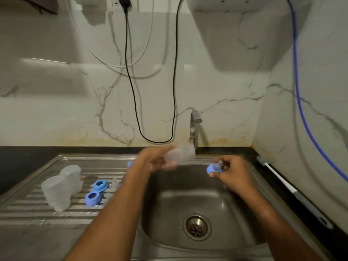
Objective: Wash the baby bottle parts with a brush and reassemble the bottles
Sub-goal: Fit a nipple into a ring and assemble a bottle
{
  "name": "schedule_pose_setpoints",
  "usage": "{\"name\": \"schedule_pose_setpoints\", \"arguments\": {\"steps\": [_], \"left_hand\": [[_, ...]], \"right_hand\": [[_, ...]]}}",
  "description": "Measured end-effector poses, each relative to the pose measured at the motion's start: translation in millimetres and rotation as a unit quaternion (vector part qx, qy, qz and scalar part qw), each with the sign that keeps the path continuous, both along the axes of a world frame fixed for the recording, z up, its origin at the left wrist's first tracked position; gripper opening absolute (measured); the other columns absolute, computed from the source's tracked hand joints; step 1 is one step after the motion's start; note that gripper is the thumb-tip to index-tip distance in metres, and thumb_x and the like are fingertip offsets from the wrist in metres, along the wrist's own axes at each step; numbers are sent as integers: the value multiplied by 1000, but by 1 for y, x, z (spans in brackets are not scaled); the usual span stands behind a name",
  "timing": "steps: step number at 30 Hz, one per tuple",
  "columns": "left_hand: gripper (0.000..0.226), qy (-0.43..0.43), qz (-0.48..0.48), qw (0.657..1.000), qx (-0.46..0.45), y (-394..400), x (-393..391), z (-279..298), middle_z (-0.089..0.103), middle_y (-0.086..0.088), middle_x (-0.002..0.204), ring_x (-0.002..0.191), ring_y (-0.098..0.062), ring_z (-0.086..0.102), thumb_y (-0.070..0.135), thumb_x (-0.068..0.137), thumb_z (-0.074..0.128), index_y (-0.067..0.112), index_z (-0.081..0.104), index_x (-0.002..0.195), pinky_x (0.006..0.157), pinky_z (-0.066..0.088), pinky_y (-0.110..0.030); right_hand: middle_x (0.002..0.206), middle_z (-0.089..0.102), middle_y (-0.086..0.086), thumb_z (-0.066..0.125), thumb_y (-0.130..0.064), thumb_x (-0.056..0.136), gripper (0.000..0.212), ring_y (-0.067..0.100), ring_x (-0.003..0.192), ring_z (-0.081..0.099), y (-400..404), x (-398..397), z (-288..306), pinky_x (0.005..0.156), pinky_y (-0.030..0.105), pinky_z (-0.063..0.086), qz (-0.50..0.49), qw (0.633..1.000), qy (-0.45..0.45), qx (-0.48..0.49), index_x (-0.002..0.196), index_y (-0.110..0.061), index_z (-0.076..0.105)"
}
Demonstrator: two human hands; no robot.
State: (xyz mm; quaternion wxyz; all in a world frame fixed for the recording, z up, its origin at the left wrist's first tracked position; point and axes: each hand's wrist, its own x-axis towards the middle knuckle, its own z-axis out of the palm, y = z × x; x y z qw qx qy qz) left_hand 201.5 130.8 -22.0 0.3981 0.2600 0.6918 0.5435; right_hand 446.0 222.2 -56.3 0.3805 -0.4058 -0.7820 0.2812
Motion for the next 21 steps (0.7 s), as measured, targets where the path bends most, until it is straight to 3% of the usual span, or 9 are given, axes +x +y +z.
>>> {"name": "schedule_pose_setpoints", "arguments": {"steps": [1, 2, 3, 4, 8, 11, 13, 18, 21], "left_hand": [[44, 181, 3, 979, -96, 7, 14, -24, 66, -16, 120, 107, -30, 66, 30, 81, 82, 8, 65, 115, 89, 57, -40], [37, 320, 32, 939, -118, 12, 24, -46, 66, -11, 119, 108, -26, 64, 30, 85, 78, 12, 65, 114, 91, 55, -37], [32, 396, 33, 909, -126, 14, 33, -61, 67, -8, 116, 106, -23, 64, 29, 86, 76, 14, 65, 113, 91, 54, -34], [32, 419, 13, 899, -125, 17, 40, -71, 67, -6, 112, 103, -21, 65, 30, 85, 78, 15, 64, 111, 90, 56, -33], [39, 404, 4, 903, -142, 22, 49, -71, 66, -4, 107, 99, -18, 62, 37, 80, 82, 17, 62, 108, 82, 50, -28], [53, 366, 20, 919, -146, 26, 47, -68, 65, -3, 100, 93, -17, 61, 51, 69, 87, 17, 62, 102, 75, 47, -27], [62, 327, 5, 932, -155, 24, 45, -69, 69, -3, 98, 90, -16, 63, 56, 60, 90, 15, 66, 101, 74, 49, -28], [54, 150, 27, 987, -48, 15, 43, -95, 64, -5, 104, 91, -18, 64, 33, 67, 92, 15, 58, 105, 64, 56, -29], [55, 78, 3, 997, 24, 9, 44, -106, 57, -5, 115, 103, -20, 61, 14, 80, 81, 20, 49, 124, 86, 57, -36]], "right_hand": [[87, 74, -3, 94, -11, 63, 39, 15, 81, 70, 1, 5, 0, 74, 29, 56, -7, 1000, 4, 3, 95, -18, 75], [85, 74, -2, 94, -9, 62, 38, 17, 80, 70, 2, 8, -1, 75, 31, 56, -9, 1000, 7, 2, 94, -17, 75], [85, 74, -1, 94, -9, 62, 38, 18, 80, 70, 2, 11, -1, 76, 32, 56, -9, 1000, 7, -3, 95, -15, 75], [85, 74, 0, 94, -8, 63, 37, 17, 80, 70, 3, 15, -2, 76, 32, 56, -8, 1000, 5, -7, 96, -13, 75], [89, 72, 0, 93, -9, 66, 40, 10, 79, 68, 7, 24, -5, 69, 17, 51, -9, 1000, 3, -11, 101, -13, 74], [86, 71, -3, 93, -9, 67, 39, 7, 77, 67, 7, 21, -10, 70, 22, 54, -11, 1000, 10, -12, 101, -12, 75], [85, 67, -9, 91, -11, 70, 39, 0, 77, 63, 5, 13, -14, 64, 14, 47, -4, 1000, 4, -17, 104, -14, 73], [102, 72, 0, 90, -13, 73, 51, 11, 90, 67, 8, -9, -22, 70, 10, 45, 10, 998, 36, -46, 120, -11, 69], [112, 72, 5, 90, -11, 73, 59, 14, 97, 68, 14, -23, -22, 74, 11, 48, 12, 995, 74, -67, 126, -13, 66]]}}
